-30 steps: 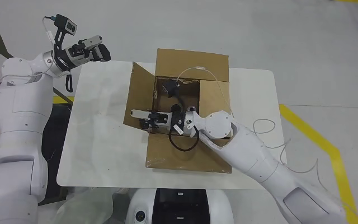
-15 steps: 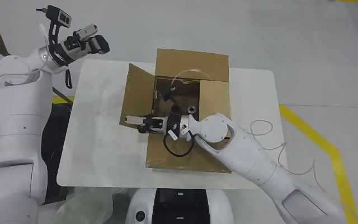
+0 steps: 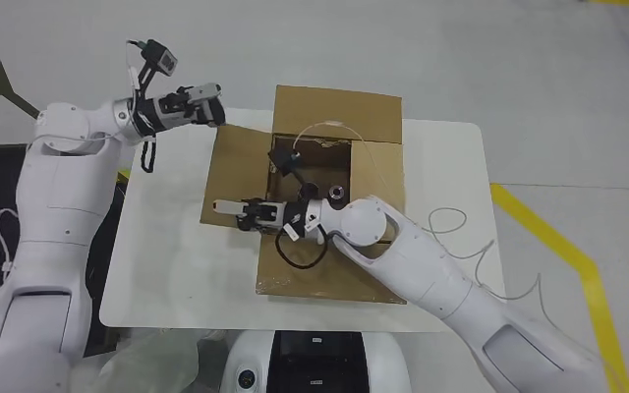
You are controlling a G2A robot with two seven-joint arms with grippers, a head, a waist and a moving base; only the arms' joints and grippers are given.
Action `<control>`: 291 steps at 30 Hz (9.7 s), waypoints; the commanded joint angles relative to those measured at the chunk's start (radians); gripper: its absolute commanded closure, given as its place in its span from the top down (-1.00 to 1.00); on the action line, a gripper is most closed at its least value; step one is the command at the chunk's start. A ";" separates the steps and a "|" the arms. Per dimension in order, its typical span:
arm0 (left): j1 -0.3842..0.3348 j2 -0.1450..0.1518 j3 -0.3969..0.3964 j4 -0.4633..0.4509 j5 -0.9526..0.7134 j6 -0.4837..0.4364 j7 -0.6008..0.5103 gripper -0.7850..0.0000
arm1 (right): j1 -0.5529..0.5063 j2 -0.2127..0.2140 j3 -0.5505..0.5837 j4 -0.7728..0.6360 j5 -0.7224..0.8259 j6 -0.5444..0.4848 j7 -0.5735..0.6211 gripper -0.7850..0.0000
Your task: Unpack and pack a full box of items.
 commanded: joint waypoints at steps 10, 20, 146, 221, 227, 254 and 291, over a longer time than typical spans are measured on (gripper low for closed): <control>-0.055 -0.023 0.088 0.108 0.074 0.017 0.021 1.00 | -0.107 0.043 0.133 -0.136 -0.065 0.024 0.021 1.00; -0.069 -0.041 0.161 0.148 0.173 0.032 0.054 1.00 | -0.288 0.110 0.342 -0.310 -0.118 0.057 0.054 1.00; -0.222 -0.345 0.634 -0.036 0.200 0.228 0.339 1.00 | -0.871 0.278 0.772 -0.687 -0.181 0.117 0.262 1.00; 0.055 -0.113 -0.229 -0.169 0.048 0.076 -0.095 1.00 | -0.694 0.252 0.843 -0.415 -0.248 0.213 -0.357 1.00; 0.047 -0.096 -0.281 -0.130 -0.004 0.114 -0.145 1.00 | -0.628 0.245 0.811 -0.353 -0.255 0.253 -0.360 1.00; 0.054 -0.069 -0.351 -0.120 0.051 0.116 -0.107 1.00 | -0.468 0.209 0.663 -0.222 -0.322 0.273 -0.355 1.00; 0.054 -0.069 -0.351 -0.120 0.051 0.116 -0.107 1.00 | -0.400 0.220 0.481 -0.554 -0.942 0.338 0.041 1.00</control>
